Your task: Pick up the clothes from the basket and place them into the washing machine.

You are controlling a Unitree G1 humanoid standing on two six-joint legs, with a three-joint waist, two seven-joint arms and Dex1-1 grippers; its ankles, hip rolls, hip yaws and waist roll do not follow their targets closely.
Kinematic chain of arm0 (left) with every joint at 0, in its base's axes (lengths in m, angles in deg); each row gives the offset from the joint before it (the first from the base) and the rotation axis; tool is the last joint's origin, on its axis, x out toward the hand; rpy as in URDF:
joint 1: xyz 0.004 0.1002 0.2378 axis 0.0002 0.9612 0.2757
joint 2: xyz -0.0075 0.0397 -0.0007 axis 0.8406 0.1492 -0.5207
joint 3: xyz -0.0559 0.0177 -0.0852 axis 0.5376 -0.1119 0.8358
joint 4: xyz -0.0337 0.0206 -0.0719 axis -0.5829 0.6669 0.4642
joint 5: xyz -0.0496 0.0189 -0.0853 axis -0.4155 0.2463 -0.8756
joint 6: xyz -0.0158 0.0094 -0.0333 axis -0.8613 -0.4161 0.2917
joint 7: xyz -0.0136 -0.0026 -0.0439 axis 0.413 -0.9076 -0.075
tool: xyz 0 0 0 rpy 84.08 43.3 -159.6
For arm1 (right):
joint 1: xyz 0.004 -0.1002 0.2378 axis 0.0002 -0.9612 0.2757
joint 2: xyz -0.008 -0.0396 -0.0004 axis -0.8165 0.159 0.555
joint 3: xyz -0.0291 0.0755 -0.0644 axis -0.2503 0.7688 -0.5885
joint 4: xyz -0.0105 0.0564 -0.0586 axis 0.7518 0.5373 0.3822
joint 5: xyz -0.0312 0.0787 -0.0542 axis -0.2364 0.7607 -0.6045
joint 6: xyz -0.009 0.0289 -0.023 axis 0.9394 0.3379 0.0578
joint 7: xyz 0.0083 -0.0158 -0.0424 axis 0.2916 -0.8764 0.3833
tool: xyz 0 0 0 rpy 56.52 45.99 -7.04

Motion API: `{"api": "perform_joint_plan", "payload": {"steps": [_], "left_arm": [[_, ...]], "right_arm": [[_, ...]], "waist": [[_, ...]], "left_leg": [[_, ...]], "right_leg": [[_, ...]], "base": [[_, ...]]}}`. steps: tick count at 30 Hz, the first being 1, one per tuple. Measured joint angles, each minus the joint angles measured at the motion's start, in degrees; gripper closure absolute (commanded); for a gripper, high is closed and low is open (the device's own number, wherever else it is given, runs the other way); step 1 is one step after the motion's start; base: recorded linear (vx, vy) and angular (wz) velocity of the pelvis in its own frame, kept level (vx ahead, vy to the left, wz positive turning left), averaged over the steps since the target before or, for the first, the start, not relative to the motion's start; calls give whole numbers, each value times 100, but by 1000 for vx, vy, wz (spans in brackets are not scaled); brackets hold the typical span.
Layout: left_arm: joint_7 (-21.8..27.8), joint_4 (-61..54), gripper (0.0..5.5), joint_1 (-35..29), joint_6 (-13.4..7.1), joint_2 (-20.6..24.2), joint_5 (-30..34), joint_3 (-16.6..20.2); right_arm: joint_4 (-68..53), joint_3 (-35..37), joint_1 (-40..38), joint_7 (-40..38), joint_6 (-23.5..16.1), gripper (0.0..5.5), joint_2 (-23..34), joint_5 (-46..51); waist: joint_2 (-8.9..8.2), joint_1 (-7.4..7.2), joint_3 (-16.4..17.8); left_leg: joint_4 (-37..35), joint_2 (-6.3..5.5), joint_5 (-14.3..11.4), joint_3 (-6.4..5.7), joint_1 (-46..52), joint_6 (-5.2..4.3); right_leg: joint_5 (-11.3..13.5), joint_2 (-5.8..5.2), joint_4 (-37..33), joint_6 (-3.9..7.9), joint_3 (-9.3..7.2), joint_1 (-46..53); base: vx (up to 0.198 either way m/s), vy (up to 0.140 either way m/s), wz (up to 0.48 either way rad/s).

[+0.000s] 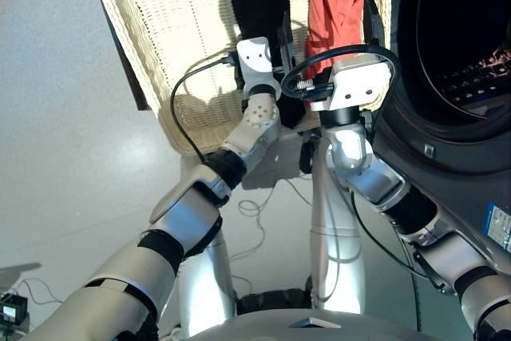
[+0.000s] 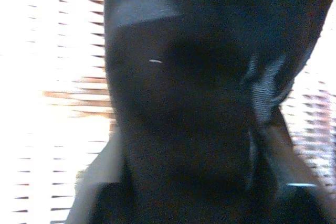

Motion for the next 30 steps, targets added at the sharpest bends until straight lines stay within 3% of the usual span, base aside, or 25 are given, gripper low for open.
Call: {"api": "perform_joint_plan", "payload": {"steps": [4, 10, 13, 16, 21, 23, 24, 26, 30], "left_arm": [[137, 121, 550, -220, 73, -1, 0, -48], [74, -316, 550, -34, 127, 186, 132, -226], [-14, -984, 550, 430, 214, 686, 865, -461], [-60, -1954, 550, 1077, 338, 1508, 1805, -630], [15, -3339, 550, 1750, 467, 2872, 3294, -638], [70, -3741, 550, 1759, 468, 3303, 3768, -665], [110, -3928, 550, 1697, 467, 3452, 3980, -797], [142, -4389, 550, 1563, 458, 3943, 4519, -1011], [196, -4822, 550, 1208, 427, 4221, 5159, -1487]], "right_arm": [[-101, 4, -50, 0, -7, 0, -41, 15], [-105, 131, -166, -6, -89, 0, -40, 176], [-102, 240, -214, 69, -137, 0, -25, 395], [-92, 430, -335, 402, -365, 0, 93, 931], [-102, 558, -426, 1257, -687, 0, 670, 2471], [-106, 536, -337, 1588, -752, 0, 859, 3075], [-157, 509, -282, 1715, -755, 0, 1000, 3279], [-229, 354, 67, 1986, -766, 0, 1304, 3655], [-360, -2, 667, 2321, -848, 0, 1603, 4152]], "waist": [[-171, -81, 1], [-175, -128, 2], [-172, -146, 4], [-167, -93, 7], [-160, 201, 11], [-156, 315, 11], [-155, 336, 11], [-154, 384, 12], [-153, 432, 12]], "left_leg": [[2, -4, 0, 8, -28, 0], [-60, 9, -13, 9, 26, -11], [-100, 9, -15, 17, 62, -17], [-132, 12, -16, 22, 122, -41], [-231, 20, 39, 28, 236, -106], [-257, 11, 63, 4, 257, -128], [-265, 7, 70, -13, 260, -129], [-295, 0, 94, -22, 241, -109], [-319, -3, 103, -21, 221, -106]], "right_leg": [[2, 2, 4, 2, 6, -30], [-8, 16, 51, -20, 4, -33], [-6, 12, 75, -39, 5, -32], [-58, 11, 135, -102, 7, -28], [-65, 3, 178, -127, 5, 17], [-99, -48, 206, -119, -18, 29], [-87, -24, 207, -149, -40, 32], [-126, -81, 207, -149, -73, 18], [-130, -94, 194, -149, -91, 8]], "base": [[0, 0, 0], [0, 0, 0], [0, 0, 0], [0, 0, 0], [-48, -13, 28], [0, 0, 0], [0, 0, 0], [0, 0, 0], [0, 0, 0]]}}
